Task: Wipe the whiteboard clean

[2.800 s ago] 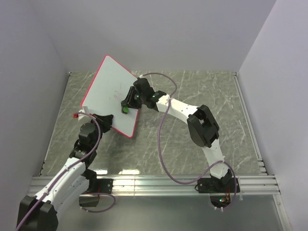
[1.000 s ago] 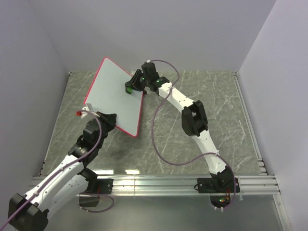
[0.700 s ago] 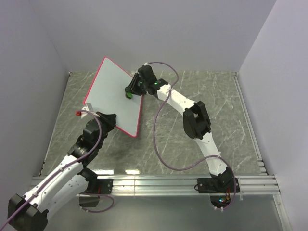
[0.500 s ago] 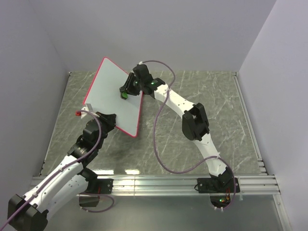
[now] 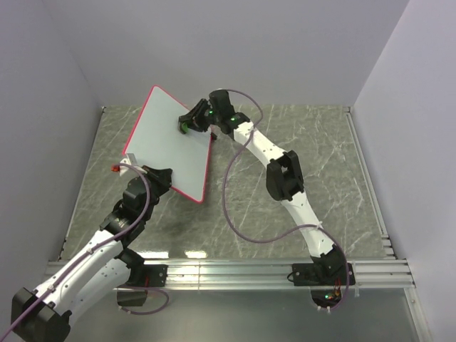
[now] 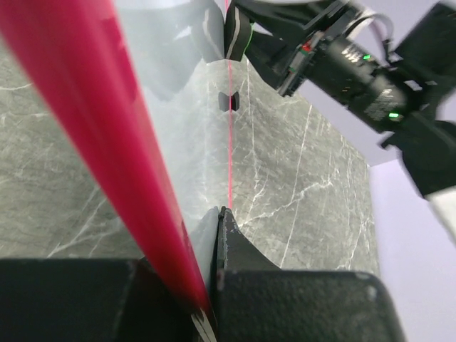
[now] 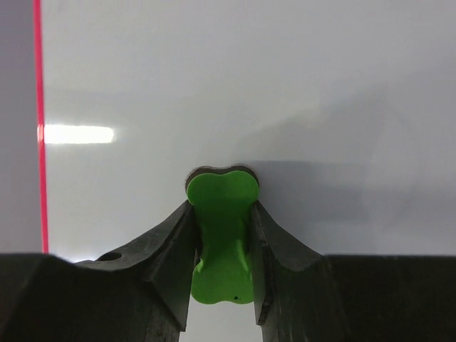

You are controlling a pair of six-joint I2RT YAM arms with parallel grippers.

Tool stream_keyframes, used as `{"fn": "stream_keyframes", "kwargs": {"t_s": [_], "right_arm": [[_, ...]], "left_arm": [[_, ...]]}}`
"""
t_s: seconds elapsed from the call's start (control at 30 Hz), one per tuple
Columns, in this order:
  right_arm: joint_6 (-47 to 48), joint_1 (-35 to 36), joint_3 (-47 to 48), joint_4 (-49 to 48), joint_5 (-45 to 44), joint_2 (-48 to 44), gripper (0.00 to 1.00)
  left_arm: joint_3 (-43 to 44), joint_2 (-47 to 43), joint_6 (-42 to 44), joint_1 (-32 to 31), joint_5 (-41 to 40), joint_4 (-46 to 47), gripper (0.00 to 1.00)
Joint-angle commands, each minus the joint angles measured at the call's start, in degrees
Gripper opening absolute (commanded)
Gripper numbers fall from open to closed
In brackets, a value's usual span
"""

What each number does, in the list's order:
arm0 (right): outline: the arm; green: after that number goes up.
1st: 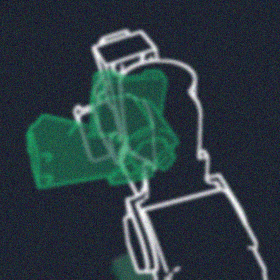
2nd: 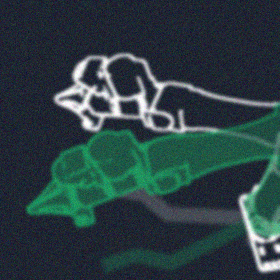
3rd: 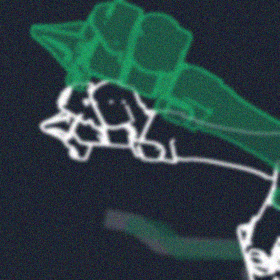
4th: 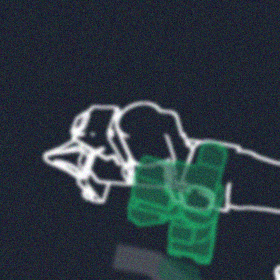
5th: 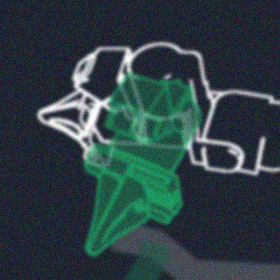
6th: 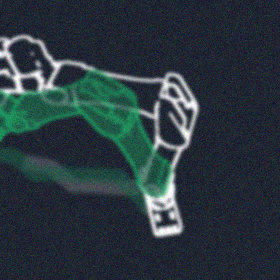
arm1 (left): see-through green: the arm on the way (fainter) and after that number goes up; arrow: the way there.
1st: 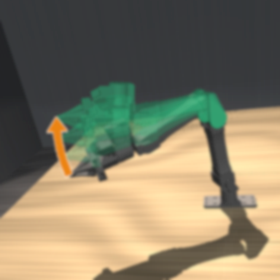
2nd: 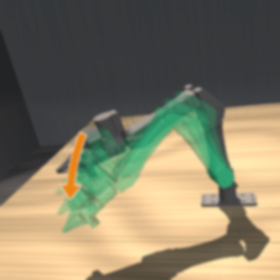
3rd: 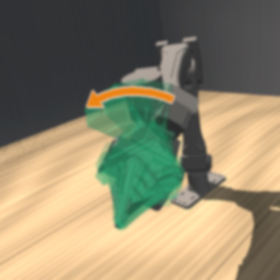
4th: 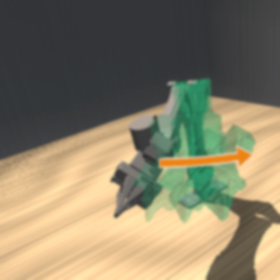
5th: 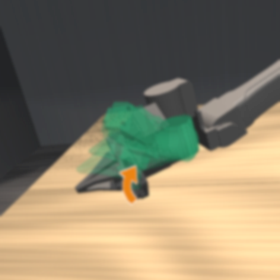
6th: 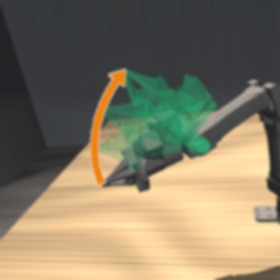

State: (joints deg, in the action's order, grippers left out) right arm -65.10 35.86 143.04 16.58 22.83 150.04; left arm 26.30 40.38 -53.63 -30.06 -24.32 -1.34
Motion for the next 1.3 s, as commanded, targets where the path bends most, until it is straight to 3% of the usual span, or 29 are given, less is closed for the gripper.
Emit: {"fn": "stream_keyframes", "kwargs": {"t_s": [0.0,0.17,0.4,0.8,1.07,1.27], "right_arm": [[-6.9,0.0,0.3,2.5,4.9,7.8,0.0],[-8.4,-1.8,3.6,2.7,4.3,9.7,0.0],[-4.9,1.2,3.5,6.9,4.8,6.9,0.0],[-15.5,7.6,3.2,-7.7,8.4,1.8,0.0],[-12.5,6.4,-0.8,-4.6,6.8,0.8,0.0],[-4.5,2.1,-3.6,7.7,1.8,-0.8,0.0]], "left_arm": [[0.1,2.5,9.2,-3.8,16.6,-16.5,0.0],[0.3,3.2,9.7,-3.9,17.4,-16.2,0.0],[0.0,4.3,10.4,-4.6,18.6,-15.1,0.0],[-0.2,3.5,10.0,-7.1,16.3,-15.4,0.0],[-0.1,2.0,9.8,-7.2,15.6,-16.2,0.0],[0.0,1.4,9.5,-7.9,15.1,-16.6,0.0]]}}
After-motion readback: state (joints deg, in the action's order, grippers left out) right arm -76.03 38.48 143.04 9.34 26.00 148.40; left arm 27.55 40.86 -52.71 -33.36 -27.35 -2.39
